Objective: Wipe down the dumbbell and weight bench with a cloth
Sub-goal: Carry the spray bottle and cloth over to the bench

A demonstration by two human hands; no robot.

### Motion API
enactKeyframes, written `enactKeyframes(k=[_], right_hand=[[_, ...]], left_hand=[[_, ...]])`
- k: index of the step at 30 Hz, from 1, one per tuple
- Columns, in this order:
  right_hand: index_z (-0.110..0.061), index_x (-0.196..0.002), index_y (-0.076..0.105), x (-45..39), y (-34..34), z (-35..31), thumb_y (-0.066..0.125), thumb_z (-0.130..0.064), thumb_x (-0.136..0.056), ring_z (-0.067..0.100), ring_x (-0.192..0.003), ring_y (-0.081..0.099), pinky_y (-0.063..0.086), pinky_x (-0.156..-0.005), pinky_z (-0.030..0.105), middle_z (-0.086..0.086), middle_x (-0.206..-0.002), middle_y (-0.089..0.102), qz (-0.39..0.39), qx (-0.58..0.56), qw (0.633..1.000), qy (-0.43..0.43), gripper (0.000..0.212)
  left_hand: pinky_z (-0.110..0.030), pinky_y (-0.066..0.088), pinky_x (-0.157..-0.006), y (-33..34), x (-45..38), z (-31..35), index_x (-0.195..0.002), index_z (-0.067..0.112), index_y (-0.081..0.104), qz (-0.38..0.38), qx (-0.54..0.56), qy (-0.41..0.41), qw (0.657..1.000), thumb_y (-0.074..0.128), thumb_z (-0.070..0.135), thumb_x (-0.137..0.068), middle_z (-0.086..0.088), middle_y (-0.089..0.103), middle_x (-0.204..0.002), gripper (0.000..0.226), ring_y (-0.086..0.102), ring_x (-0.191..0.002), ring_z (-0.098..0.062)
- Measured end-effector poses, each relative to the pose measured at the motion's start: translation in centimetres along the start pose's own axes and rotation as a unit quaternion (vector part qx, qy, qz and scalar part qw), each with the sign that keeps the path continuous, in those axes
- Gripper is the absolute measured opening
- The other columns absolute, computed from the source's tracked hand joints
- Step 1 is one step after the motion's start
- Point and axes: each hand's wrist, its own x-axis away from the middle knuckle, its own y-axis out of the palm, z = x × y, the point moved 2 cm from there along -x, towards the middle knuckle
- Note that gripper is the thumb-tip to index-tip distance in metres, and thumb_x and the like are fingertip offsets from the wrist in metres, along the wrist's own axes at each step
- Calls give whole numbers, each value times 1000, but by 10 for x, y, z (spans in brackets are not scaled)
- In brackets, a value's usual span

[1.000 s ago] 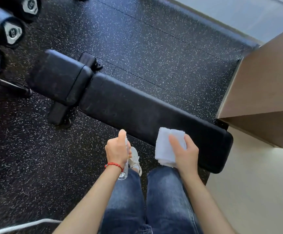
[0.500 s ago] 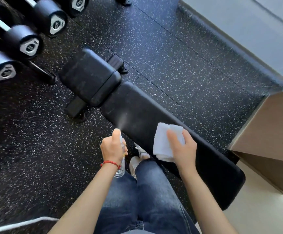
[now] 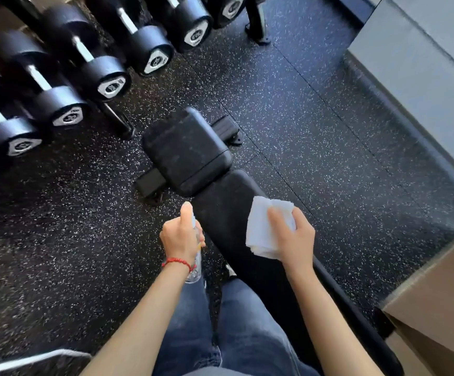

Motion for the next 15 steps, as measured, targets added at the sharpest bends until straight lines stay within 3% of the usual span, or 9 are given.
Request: enactKeyframes(k=[7,11,15], right_hand=[[-13,-69,57,-22,60,-21,65,-31,-75,-2,-54,40,34,-51,13,-10,-62,48,-4,10,1000,10,21],[-10,-67,53,-29,101,-33,67,-26,-81,-1,-52,36,31,-48,13,-8,-62,44,23,8,1000,19,25],[-4,-72,55,-30,151,-49,65,-30,-77,0,-54,37,32,-50,13,-6,-65,47,36,1,999,25,28]], left_hand=[[-28,40,-40,-15,-61,33,-35,6,52,-20,40,-30,999,46,42,-67,-19,48,-43,48,42,-35,-24],[-23,38,-35,-33,-109,52,-41,0,54,-25,13,-14,1000,44,47,-63,-15,47,-38,52,43,-32,-22],[-41,51,-54,-59,-159,68,-36,4,54,-40,-39,-2,998,41,59,-66,-14,53,-38,63,52,-41,-28]])
